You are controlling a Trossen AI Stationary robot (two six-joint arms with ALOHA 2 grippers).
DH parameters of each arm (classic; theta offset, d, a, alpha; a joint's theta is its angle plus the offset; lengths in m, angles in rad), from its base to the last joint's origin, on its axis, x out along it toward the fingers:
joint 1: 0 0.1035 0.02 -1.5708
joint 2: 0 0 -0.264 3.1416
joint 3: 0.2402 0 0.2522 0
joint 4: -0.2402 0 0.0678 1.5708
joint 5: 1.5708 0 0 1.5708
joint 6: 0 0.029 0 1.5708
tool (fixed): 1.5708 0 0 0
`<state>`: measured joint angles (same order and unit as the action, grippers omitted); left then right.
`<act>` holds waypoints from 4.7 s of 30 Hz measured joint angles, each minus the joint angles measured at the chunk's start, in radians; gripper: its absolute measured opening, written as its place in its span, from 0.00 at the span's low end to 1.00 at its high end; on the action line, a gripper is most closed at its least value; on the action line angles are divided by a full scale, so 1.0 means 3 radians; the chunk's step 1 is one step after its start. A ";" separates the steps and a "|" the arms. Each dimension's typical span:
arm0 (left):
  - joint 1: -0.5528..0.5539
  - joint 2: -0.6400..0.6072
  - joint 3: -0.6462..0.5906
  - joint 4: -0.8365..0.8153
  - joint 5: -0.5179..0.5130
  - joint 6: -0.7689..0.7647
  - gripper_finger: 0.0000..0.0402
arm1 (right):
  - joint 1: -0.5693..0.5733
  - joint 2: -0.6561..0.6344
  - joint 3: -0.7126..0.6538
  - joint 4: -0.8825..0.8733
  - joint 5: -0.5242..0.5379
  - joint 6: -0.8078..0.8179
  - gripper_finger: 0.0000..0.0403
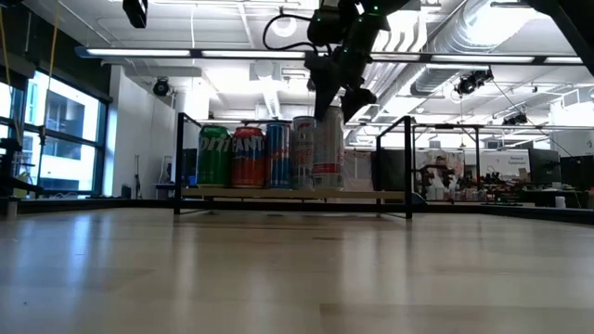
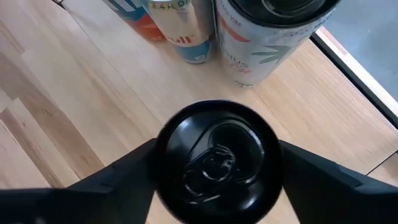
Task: Place canned beverage on shelf
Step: Put the white pink soda can on the shelf aligned with the white pink soda can
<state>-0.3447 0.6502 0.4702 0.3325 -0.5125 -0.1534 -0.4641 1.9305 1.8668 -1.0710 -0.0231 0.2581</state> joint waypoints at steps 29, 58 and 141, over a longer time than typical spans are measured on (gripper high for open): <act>0.0001 0.0001 0.0000 0.0003 0.0000 0.0001 0.00 | 0.0207 -0.0021 0.0326 -0.0422 0.0985 0.2000 0.60; -0.0001 0.0000 0.0003 0.0000 0.0029 -0.0004 0.00 | 0.0409 0.0191 0.0312 -0.0664 0.1111 0.3342 0.69; -0.0001 -0.0001 0.0000 -0.0020 0.0014 0.0095 0.00 | -0.0141 0.0532 0.1474 -0.1536 -0.0317 -0.2729 0.74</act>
<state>-0.3450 0.6498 0.4702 0.3264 -0.5083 -0.1250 -0.5065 2.0899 2.3089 -1.5319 -0.1181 -0.5606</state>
